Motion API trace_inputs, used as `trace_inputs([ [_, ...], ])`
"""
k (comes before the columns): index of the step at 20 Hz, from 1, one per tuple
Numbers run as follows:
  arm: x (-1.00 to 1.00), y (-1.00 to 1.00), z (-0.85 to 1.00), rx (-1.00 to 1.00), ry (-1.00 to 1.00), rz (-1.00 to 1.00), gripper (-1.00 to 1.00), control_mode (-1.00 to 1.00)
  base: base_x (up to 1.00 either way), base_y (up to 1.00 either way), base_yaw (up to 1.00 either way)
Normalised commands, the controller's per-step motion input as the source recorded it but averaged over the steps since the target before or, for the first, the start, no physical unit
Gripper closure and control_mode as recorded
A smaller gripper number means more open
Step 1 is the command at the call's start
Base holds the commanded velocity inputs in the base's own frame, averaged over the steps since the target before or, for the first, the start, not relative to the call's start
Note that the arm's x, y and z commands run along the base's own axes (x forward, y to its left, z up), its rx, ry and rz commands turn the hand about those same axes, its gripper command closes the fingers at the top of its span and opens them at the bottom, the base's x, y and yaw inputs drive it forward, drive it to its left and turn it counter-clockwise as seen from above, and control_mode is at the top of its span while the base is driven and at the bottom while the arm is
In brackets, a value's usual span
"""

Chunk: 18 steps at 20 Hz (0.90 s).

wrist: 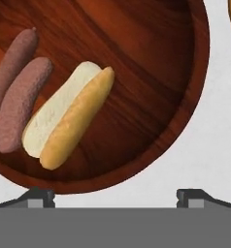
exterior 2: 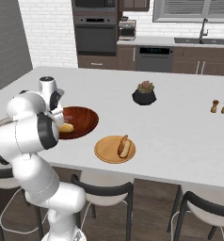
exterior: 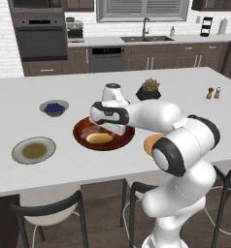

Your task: Place one bun and one sausage from the bowl on each plate.

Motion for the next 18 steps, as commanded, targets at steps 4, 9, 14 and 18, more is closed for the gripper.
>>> trace_inputs([
  [4,0.04,0.00,-0.55,-0.02,0.00,-0.08,-1.00,-1.00,0.00,0.00,0.00],
  [9,0.20,0.00,-0.37,0.00,0.00,-0.12,-1.00,-1.00,0.00,0.00,0.00],
  [14,0.31,0.00,-0.05,0.00,0.00,-0.12,-1.00,-1.00,0.00,0.00,0.00],
  [18,0.28,0.01,0.00,0.00,0.00,-0.10,-1.00,-1.00,0.00,0.00,0.00],
])
